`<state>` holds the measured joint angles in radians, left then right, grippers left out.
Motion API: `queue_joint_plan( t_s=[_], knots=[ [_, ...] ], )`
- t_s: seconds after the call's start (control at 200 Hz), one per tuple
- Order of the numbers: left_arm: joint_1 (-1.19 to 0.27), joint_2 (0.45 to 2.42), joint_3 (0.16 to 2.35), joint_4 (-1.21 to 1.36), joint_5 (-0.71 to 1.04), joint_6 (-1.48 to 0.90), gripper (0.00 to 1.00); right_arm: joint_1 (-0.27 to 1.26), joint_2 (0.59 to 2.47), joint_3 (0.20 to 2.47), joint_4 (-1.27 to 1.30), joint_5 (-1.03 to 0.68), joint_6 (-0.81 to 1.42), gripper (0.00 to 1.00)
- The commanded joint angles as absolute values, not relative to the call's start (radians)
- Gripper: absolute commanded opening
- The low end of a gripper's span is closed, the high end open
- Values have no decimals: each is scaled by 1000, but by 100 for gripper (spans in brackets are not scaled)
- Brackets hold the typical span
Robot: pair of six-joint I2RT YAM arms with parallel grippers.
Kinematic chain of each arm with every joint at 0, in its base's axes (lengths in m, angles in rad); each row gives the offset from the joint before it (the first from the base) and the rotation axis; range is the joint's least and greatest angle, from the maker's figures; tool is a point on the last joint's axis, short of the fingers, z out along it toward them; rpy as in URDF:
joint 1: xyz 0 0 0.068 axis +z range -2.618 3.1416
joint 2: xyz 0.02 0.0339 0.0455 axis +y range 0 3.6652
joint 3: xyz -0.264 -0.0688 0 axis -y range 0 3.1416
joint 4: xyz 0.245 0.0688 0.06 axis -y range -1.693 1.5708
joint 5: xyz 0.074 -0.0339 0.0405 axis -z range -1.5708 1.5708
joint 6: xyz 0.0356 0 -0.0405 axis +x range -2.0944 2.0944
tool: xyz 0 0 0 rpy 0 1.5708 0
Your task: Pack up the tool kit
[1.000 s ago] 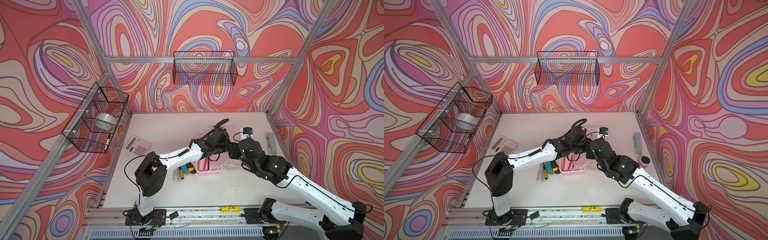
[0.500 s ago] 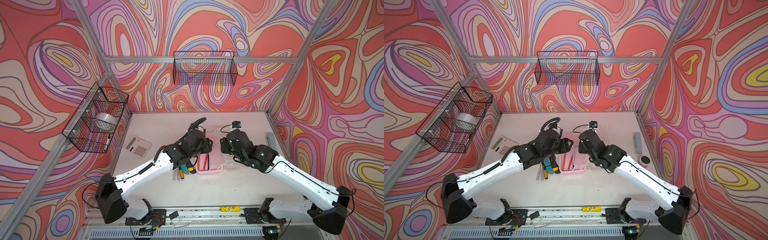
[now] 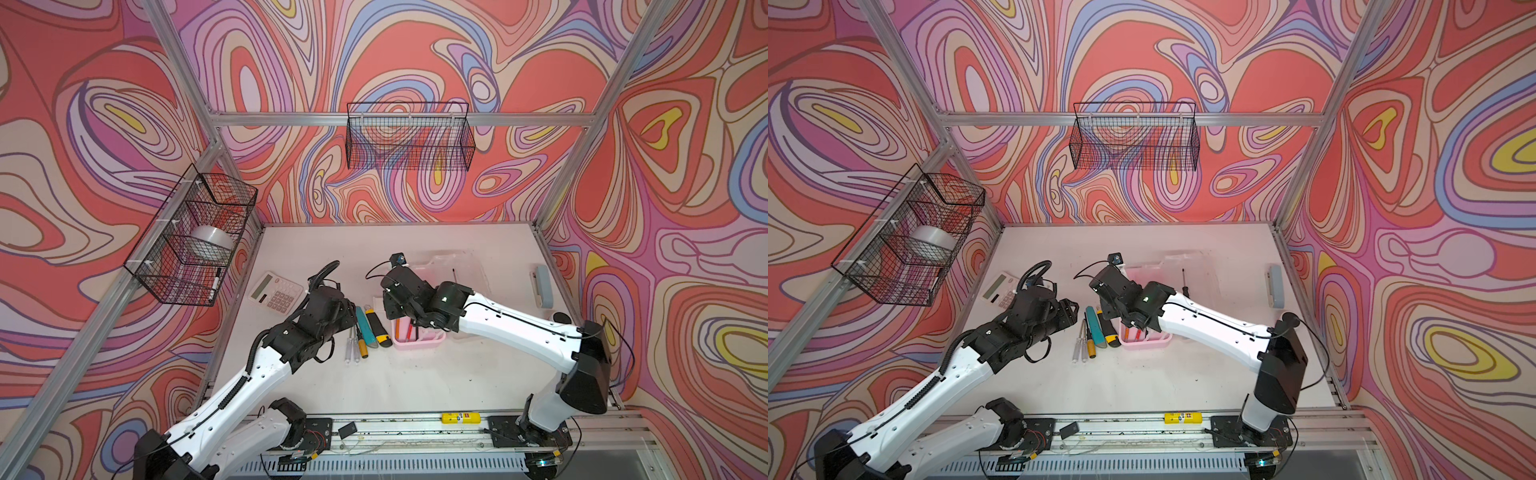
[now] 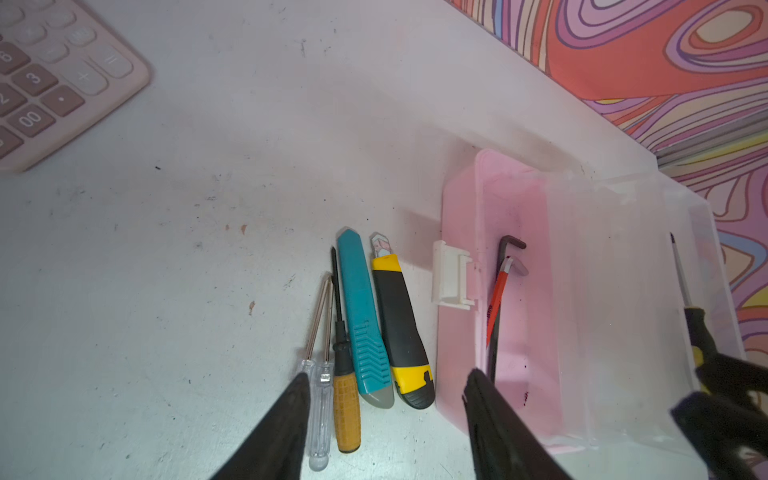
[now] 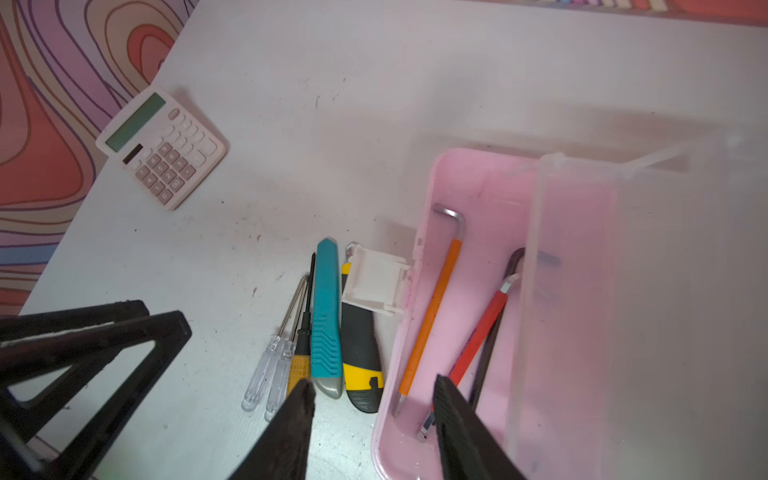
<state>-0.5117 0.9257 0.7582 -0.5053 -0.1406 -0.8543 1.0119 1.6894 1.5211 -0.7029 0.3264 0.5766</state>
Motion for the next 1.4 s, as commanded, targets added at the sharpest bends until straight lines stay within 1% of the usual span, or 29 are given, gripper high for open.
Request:
queue_joint_plan(
  t_s=[0.0, 0.085, 0.175, 0.31, 0.556, 0.721, 0.891, 1.397],
  knots=[
    [-425, 894, 703, -512, -43, -879, 60, 1033, 1758, 1577, -701, 251, 564, 49],
    [-377, 875, 661, -481, 6, -886, 60, 1044, 1825, 1605, -699, 220, 573, 48],
    [-336, 882, 643, -472, 48, -888, 59, 1050, 1880, 1620, -692, 178, 584, 45],
    [-317, 907, 620, -445, 78, -889, 58, 1052, 1947, 1632, -686, 146, 587, 41],
    [-311, 934, 597, -405, 96, -900, 58, 1052, 2020, 1652, -698, 128, 575, 42],
    [-309, 915, 584, -407, 82, -902, 58, 1053, 2058, 1652, -692, 117, 574, 43],
    [-305, 900, 574, -411, 75, -902, 58, 1053, 2088, 1646, -676, 120, 578, 43],
    [-299, 940, 544, -374, 91, -900, 58, 1051, 2194, 1682, -669, 162, 578, 43]
  ],
)
